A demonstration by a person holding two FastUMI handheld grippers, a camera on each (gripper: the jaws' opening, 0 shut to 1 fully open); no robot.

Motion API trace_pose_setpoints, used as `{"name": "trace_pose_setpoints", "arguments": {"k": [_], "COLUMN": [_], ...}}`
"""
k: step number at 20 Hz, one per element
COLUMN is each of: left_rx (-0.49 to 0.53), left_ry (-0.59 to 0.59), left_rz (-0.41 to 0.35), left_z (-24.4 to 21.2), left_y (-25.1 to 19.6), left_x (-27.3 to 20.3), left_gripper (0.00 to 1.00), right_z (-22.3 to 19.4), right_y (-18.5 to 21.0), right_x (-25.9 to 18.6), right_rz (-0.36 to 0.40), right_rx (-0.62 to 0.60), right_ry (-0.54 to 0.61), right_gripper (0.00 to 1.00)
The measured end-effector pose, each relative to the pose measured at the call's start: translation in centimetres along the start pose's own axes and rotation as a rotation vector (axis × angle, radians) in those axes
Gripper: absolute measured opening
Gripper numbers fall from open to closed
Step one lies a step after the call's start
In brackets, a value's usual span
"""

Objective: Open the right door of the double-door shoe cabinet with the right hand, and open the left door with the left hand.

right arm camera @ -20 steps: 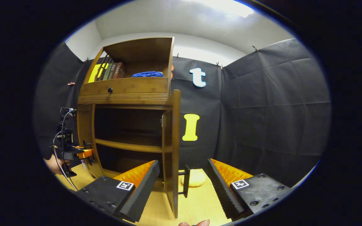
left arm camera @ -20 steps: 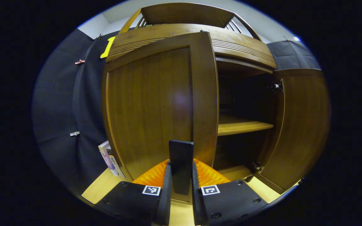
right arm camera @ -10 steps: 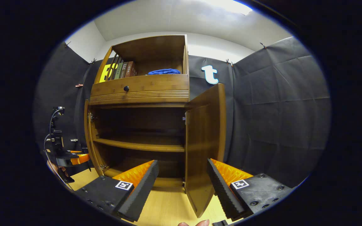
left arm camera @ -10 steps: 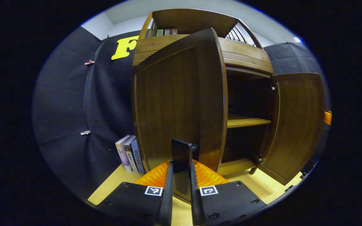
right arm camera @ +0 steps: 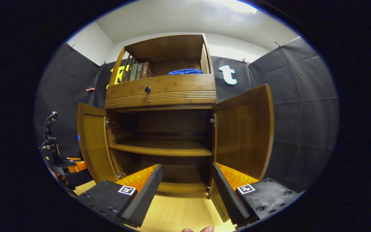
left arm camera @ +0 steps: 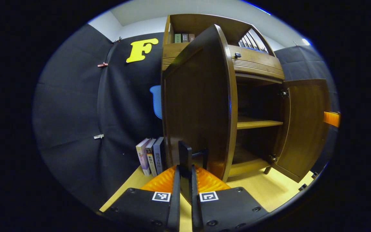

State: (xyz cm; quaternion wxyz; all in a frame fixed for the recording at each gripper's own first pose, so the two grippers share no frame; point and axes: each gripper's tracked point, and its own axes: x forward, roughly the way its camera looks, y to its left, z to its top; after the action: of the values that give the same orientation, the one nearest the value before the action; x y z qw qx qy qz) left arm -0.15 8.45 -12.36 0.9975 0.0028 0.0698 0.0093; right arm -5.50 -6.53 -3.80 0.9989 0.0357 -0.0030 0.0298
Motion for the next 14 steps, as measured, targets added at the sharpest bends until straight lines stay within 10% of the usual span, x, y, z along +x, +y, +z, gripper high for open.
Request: {"name": "trace_pose_setpoints", "arguments": {"k": [14], "left_rx": [-0.034], "left_ry": [-0.019], "left_rz": [0.0], "left_z": [-1.1], "left_y": [7.0], "left_x": [-0.8], "left_gripper": [0.09], "right_z": [-0.7], "right_y": [2.9], "right_x": [0.7], "right_rz": [0.028], "right_rx": [-0.005], "right_ry": [0.008], "right_gripper": [0.99]}}
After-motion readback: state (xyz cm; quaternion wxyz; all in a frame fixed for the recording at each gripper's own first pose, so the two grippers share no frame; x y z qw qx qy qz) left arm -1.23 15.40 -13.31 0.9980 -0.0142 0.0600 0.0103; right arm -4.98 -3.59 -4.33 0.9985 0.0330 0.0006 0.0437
